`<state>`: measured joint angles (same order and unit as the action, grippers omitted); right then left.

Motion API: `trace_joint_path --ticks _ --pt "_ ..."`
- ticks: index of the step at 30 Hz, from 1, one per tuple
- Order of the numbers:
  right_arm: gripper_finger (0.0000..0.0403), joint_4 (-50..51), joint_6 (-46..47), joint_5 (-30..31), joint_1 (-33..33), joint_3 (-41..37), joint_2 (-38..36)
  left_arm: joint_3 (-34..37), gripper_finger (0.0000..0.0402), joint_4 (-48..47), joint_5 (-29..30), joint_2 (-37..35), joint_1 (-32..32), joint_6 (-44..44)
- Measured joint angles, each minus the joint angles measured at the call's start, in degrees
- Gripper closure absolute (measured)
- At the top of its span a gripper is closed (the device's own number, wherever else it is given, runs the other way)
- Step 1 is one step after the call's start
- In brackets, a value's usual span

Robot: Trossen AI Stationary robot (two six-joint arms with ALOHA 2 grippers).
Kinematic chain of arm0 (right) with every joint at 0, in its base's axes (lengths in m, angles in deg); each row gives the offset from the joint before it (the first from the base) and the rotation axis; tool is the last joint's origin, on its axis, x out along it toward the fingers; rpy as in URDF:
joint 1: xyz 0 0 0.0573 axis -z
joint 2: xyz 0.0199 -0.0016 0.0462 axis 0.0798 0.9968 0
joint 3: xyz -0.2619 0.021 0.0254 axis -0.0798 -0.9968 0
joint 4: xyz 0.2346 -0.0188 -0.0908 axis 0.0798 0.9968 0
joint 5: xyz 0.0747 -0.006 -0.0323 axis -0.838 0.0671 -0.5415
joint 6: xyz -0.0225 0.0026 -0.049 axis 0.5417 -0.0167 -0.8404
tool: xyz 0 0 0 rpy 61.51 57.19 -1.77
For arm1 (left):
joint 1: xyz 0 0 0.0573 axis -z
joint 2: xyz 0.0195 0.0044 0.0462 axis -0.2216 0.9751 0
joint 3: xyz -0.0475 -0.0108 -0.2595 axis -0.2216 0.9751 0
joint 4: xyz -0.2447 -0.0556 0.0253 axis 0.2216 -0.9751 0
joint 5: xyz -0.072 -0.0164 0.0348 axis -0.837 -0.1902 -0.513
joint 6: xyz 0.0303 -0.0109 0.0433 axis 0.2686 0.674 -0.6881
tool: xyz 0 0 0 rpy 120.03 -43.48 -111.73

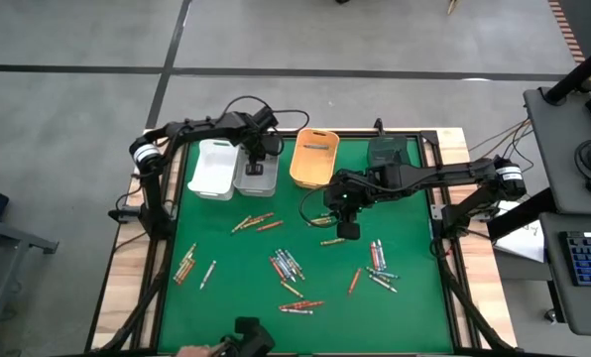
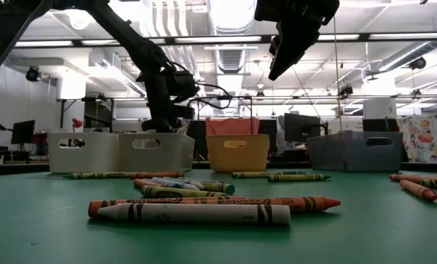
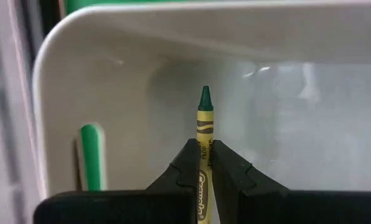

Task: Sort crayons
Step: Put the green crayon into the gray bin, then put the white crayon into the black bin

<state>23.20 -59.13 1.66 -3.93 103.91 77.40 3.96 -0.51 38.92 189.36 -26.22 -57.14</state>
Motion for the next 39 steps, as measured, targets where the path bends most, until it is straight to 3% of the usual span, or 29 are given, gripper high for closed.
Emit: trace_joint_path --ticks 6,19,28,34,39 --pt "0.0321 -0.07 -0.03 0.00 0.00 0.00 0.00 0.00 0.0400 1.31 3.84 1.72 -0.02 -0.44" --pt "0.0321 -0.37 -0.25 0.00 0.00 0.00 0.00 0.02 0.0399 2.69 3.86 3.99 0.00 -0.34" --pt "0.0321 -0.70 -0.25 0.00 0.00 0.00 0.00 0.02 0.0358 3.47 3.86 3.89 0.00 0.84" --pt "0.0321 -0.71 0.66 -0.02 0.02 0.00 0.00 -0.38 0.0341 0.61 4.36 2.58 0.29 2.28" --pt "0.0321 -0.48 8.30 -0.16 -0.01 0.15 0.00 -3.78 0.0339 -6.84 2.03 -0.74 1.19 10.15"
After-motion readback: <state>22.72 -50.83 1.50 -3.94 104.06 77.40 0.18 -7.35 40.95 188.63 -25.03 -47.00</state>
